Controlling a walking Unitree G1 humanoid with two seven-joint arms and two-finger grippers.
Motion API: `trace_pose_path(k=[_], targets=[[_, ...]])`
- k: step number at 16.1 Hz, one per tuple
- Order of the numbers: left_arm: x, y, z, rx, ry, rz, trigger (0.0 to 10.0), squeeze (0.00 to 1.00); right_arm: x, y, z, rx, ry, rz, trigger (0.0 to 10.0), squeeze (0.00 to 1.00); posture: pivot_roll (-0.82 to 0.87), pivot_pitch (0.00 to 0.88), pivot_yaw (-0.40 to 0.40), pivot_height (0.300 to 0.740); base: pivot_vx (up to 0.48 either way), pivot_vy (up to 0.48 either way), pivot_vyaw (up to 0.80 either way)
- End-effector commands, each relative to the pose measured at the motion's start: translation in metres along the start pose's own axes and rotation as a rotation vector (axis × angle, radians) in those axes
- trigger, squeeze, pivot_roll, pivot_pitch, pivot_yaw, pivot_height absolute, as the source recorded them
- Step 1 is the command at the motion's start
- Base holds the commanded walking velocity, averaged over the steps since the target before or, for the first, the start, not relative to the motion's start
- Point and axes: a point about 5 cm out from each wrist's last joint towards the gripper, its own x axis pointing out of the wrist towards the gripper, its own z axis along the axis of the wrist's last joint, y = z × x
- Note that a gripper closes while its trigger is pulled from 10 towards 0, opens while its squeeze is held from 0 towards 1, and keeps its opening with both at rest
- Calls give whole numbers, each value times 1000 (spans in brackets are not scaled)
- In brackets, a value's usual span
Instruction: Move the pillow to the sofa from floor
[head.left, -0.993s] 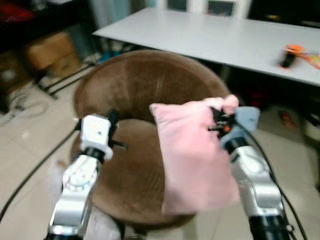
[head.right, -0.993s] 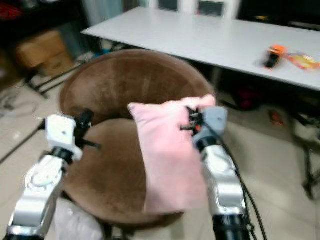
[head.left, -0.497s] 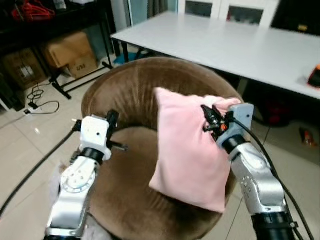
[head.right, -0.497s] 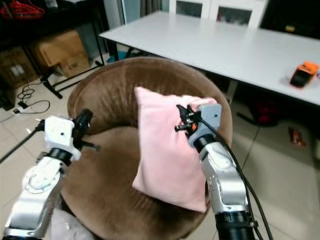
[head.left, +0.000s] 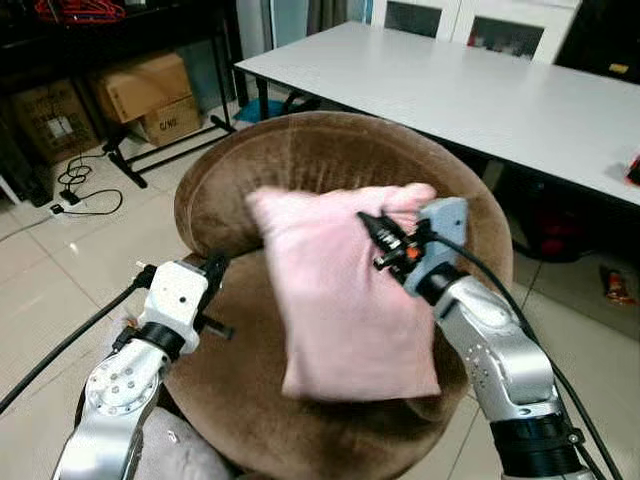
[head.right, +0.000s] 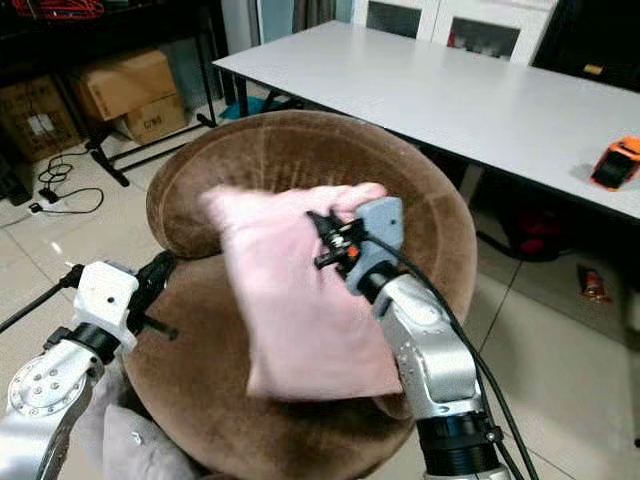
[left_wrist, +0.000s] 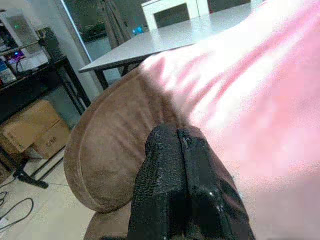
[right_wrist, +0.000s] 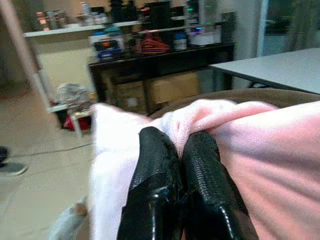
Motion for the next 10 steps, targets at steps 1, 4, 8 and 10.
trace_pose_path(k=[1, 4, 8, 10], targets=[[-5, 1, 1, 9, 9, -25, 10000, 0, 8, 11, 19, -15, -60, 86, 10000, 0, 24, 26, 8, 740, 0, 0, 0], [-12, -5, -1, 15, 30, -71, 10000, 0, 21, 24, 17, -24, -8, 183, 10000, 0, 27, 43, 1, 740, 0, 0, 0], [-19, -11, -5, 31, 64, -118, 10000, 0, 62, 40, 3, 50, 129, 102, 10000, 0, 43, 52, -8, 740, 0, 0, 0], [-20, -11, -5, 35, 72, -122, 10000, 0, 80, 35, 2, 177, 136, -72, 10000, 0, 54, 51, -16, 740, 0, 0, 0]])
